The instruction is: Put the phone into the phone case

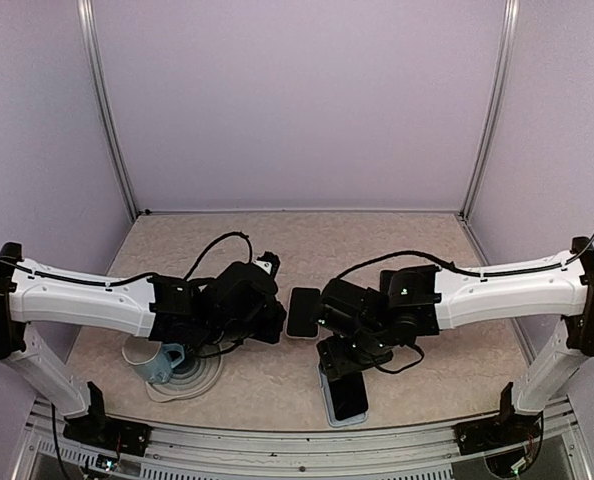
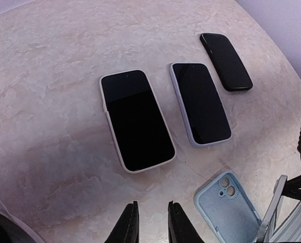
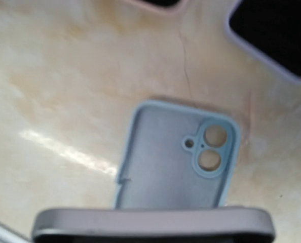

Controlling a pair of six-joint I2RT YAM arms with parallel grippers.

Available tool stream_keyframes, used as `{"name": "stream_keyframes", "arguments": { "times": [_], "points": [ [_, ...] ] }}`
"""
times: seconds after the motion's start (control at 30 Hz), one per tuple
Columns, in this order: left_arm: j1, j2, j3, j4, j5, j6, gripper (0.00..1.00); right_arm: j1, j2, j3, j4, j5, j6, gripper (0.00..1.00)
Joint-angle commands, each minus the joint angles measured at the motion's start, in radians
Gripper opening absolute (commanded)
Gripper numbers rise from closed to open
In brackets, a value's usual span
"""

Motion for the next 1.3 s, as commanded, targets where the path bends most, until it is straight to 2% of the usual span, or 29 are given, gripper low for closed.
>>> {"name": "stream_keyframes", "arguments": {
  "times": [0.0, 0.1, 0.23, 0.7, 1.0, 1.07, 1.2, 1.27],
  "points": [
    [0.01, -0.021, -0.039, 0.018, -0.058, 0.022, 0.22, 0.031, 0.043, 0.023, -0.015, 0.051, 0.117, 0.33],
    [0.012, -0.038, -0.06, 0.024, -0.058, 0.023, 0.22, 0.035, 0.084, 0.021, 0.021, 0.033, 0.108, 0.33],
    [0.014, -0.045, -0.078, 0.04, -0.045, 0.02, 0.22, 0.035, 0.114, 0.072, -0.039, 0.08, 0.097, 0.33],
    [0.022, -0.013, -0.062, 0.027, -0.04, 0.045, 0.22, 0.035, 0.18, 0.1, -0.118, 0.047, 0.089, 0.34],
    [0.025, -0.01, -0.063, 0.022, -0.039, 0.047, 0.22, -0.002, 0.205, -0.006, 0.008, -0.056, 0.085, 0.37],
    [0.028, -0.007, -0.061, 0.018, -0.041, 0.051, 0.22, -0.007, 0.209, 0.001, 0.008, -0.062, 0.077, 0.41],
    [0.031, -0.004, -0.059, 0.013, -0.046, 0.052, 0.23, -0.025, 0.223, -0.01, -0.005, -0.072, 0.067, 0.62],
    [0.031, -0.003, -0.057, 0.014, -0.039, 0.054, 0.23, -0.037, 0.215, -0.029, 0.017, -0.086, 0.058, 0.7]
  ]
}}
